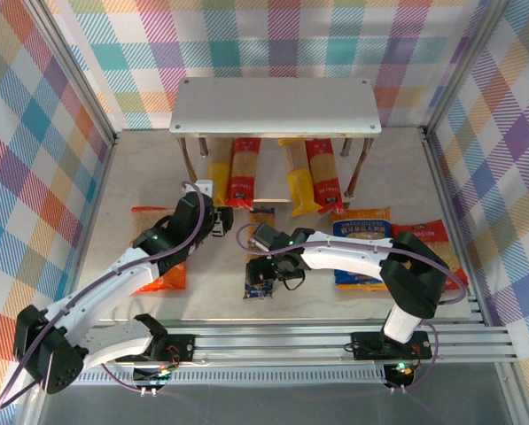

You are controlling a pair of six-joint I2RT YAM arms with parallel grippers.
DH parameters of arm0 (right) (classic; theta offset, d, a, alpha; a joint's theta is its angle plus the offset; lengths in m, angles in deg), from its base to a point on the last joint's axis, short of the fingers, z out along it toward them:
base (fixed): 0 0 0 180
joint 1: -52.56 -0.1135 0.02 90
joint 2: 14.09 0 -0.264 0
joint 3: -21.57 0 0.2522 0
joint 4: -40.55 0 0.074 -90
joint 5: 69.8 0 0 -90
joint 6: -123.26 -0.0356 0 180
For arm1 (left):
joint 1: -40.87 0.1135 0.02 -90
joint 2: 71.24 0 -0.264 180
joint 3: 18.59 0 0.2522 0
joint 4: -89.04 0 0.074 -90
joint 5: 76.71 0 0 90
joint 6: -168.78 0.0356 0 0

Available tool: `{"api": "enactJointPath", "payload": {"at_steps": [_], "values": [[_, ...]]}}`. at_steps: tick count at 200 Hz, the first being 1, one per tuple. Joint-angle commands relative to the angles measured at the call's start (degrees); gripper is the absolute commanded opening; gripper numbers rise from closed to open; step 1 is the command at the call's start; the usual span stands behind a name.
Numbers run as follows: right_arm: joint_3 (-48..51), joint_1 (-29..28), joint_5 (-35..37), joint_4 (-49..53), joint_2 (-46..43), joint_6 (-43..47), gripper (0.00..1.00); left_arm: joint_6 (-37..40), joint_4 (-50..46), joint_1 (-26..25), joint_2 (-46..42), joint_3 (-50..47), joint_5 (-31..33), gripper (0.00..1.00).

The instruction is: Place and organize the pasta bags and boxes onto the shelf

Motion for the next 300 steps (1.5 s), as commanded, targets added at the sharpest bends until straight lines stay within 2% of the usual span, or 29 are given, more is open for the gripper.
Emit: {"api": "enactJointPath", "payload": {"at_steps": [1, 16, 81, 171, 208, 258, 283, 300], "values": [[-2.3, -0.8, -1.3, -2.5, 2.1, -2.4, 0.97, -1.3, -2.3, -0.1, -3.1, -1.1, 1.9, 0.63], [-3.7, -1.2, -1.6, -2.2, 3.8, -2.2, 1.0, -1.2, -2.7, -0.1, -4.2, -1.2, 2.3, 0.64], [-7.1, -1.6, -0.3, 0.4, 9.6, -4.1, 0.99, -1.0, -3.2, -0.1, -6.6, -2.0, 2.5, 0.64], [-8.9, -1.3, -0.5, 3.0, 12.9, -3.2, 0.99, -0.4, -3.9, -0.1, -8.1, -2.3, 3.2, 0.65], [-10.3, -1.3, -0.6, 7.1, 15.2, -0.5, 0.95, -0.6, -3.9, -0.1, -8.2, -2.1, 3.1, 0.65], [-7.5, -1.3, -0.9, 9.1, 15.3, 0.9, 0.84, -0.6, -4.0, -0.1, -8.5, -2.1, 3.3, 0.65], [-5.1, -1.3, 0.9, 10.2, 13.3, 0.8, 0.73, -0.7, -3.9, -0.1, -8.4, -2.0, 3.1, 0.65], [-3.4, -0.9, 2.4, 11.3, 11.2, 0.5, 0.74, -0.6, -4.0, -0.1, -8.4, -2.0, 3.1, 0.65]]}}
